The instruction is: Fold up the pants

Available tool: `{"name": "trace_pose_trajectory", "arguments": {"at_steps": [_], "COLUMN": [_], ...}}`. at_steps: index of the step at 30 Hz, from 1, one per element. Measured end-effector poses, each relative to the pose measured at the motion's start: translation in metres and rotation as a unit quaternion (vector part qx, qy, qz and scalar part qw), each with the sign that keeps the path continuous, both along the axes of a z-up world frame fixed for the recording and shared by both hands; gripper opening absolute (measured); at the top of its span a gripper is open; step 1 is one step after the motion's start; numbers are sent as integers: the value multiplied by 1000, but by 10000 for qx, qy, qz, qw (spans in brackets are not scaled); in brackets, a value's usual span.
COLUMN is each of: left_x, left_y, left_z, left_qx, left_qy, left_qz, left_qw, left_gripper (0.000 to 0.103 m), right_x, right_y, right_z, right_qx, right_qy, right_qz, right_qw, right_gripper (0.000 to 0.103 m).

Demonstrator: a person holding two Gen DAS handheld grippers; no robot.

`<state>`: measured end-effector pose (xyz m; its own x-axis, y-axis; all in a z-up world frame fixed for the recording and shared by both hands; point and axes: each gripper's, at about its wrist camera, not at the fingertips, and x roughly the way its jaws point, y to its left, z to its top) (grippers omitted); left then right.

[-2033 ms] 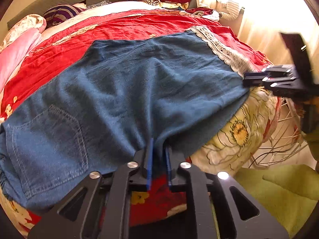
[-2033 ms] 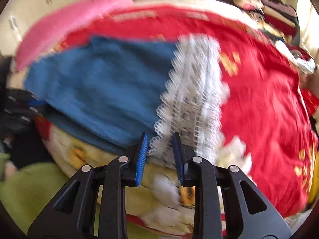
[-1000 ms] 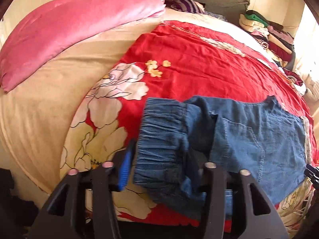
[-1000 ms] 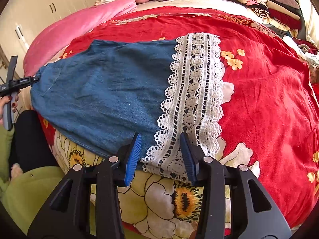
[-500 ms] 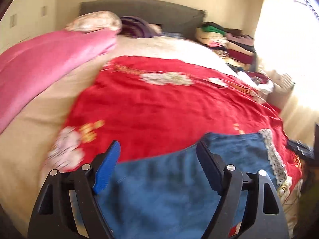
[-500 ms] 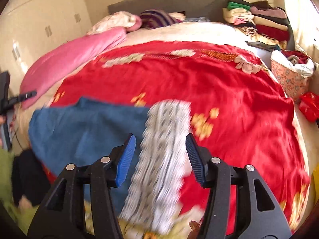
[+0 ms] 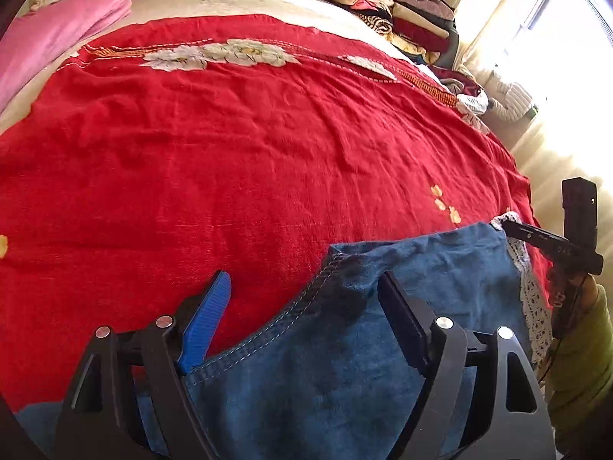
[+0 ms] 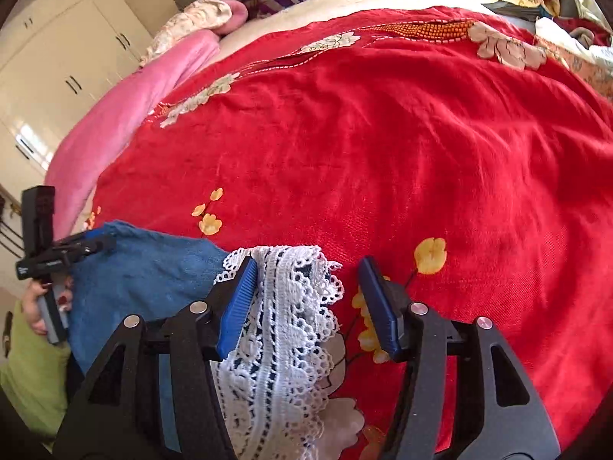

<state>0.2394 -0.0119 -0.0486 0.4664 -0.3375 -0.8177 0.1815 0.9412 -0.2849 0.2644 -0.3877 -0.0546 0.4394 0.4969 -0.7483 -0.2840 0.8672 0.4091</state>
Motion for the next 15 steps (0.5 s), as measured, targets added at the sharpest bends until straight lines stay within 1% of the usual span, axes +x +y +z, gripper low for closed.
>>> {"name": "trace_pose_trajectory", "arguments": {"at_steps": [1, 2, 3, 4, 5, 6, 7, 9, 12, 13, 14, 15], "left_x": [-1, -2, -4, -3, -5, -7, -8, -12, -18, -19, -18, -17], "left_y": [-2, -4, -6, -8, -10, -12, -15, -19, -20, -18, -16, -15], "left_z": [-1, -2, -3, -4, -3, -3, -2, 1, 11, 20, 27, 32], "left_qx": [12, 47, 78, 70, -12, -154, -208, -13, 61, 86, 92, 88], "left_qy": [-19, -52, -65, -73, -87, -55, -22, -112, -336, -520, -656, -704], "left_qz": [-31, -52, -73, -118, -199, -304, -390, -433, -405, -342, -283, -269], "left_qw": [10000, 10000, 9999, 9999, 9998, 9994, 9990, 9990, 9986, 9980, 9974, 9971], "left_gripper": [77, 74, 59, 51, 32, 11, 11, 11, 10, 10, 10, 10], "right_x": [-2, -3, -5, -6, -7, -9, -10, -14, -26, -28, -29, -30], "right_y": [0, 0, 2, 5, 8, 11, 14, 17, 17, 16, 17, 19], "right_z": [-1, -1, -2, -2, -1, 0, 1, 3, 19, 26, 33, 44], "right_qx": [34, 33, -9, -87, -165, -134, -63, -36, -93, -147, -235, -358], "right_qy": [-31, -69, -104, -144, -194, -257, -275, -363, -773, -912, -1093, -1326], "right_qz": [-5, 4, 26, 89, 192, 343, 455, 589, 703, 737, 766, 781], "right_qw": [10000, 10000, 9999, 9998, 9995, 9990, 9986, 9976, 9945, 9930, 9908, 9874], "right_gripper": [49, 49, 49, 48, 43, 29, 21, 16, 14, 14, 14, 14]}}
